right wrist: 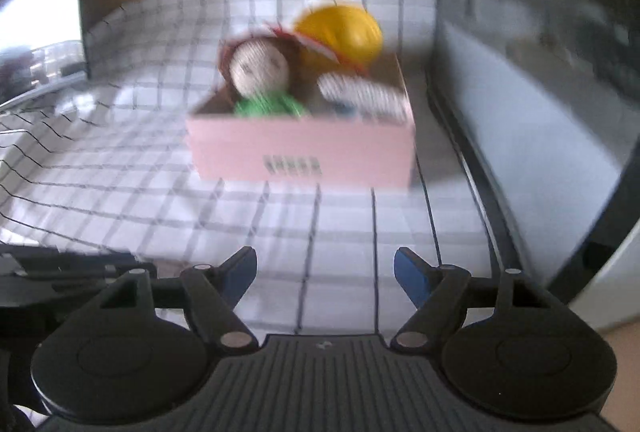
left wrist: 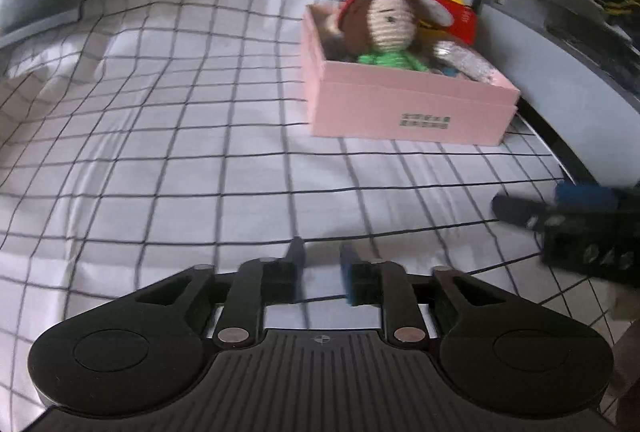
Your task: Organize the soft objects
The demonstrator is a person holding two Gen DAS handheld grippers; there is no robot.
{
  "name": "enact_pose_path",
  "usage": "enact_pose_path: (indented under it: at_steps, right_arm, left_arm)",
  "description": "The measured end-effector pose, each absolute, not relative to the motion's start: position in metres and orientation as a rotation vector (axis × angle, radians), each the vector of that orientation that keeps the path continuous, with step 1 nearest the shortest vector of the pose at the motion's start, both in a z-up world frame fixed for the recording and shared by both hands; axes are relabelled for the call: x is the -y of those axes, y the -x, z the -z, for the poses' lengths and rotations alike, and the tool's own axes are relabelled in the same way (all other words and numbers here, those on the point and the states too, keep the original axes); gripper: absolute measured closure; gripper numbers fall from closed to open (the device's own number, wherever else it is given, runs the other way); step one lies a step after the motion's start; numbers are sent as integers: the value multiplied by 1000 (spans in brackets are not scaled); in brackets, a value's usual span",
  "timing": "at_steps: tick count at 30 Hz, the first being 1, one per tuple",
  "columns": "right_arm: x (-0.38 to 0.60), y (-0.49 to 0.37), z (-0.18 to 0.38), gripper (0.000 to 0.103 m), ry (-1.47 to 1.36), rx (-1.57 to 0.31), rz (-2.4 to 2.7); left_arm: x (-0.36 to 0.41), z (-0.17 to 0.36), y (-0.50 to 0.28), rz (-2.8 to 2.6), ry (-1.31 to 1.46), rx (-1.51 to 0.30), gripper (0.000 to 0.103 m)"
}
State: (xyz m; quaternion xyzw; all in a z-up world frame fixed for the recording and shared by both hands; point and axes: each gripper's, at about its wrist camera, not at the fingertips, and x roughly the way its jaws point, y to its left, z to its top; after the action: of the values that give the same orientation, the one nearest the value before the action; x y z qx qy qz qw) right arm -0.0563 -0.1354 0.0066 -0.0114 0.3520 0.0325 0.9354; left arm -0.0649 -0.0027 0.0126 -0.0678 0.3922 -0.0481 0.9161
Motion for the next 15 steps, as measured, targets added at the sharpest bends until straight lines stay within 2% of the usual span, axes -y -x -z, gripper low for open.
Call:
enact_pose_path:
  at_steps: [2,10,12,15]
  right_arm:
    - [142,52,3,27,-9,-759,-66]
    - [136,46,17,21,58,-731,-19]
    - [134,45,19,11,86,-717,8]
    - [141,40,23,5,54,-714,20]
  left_arm:
    - [9,-10,65,119,123,-791,64]
    - [32,-3,65,58,68,-700,64]
    - [37,-1,65,50,50,-684,64]
    - [41,0,63,55,37,-668,65]
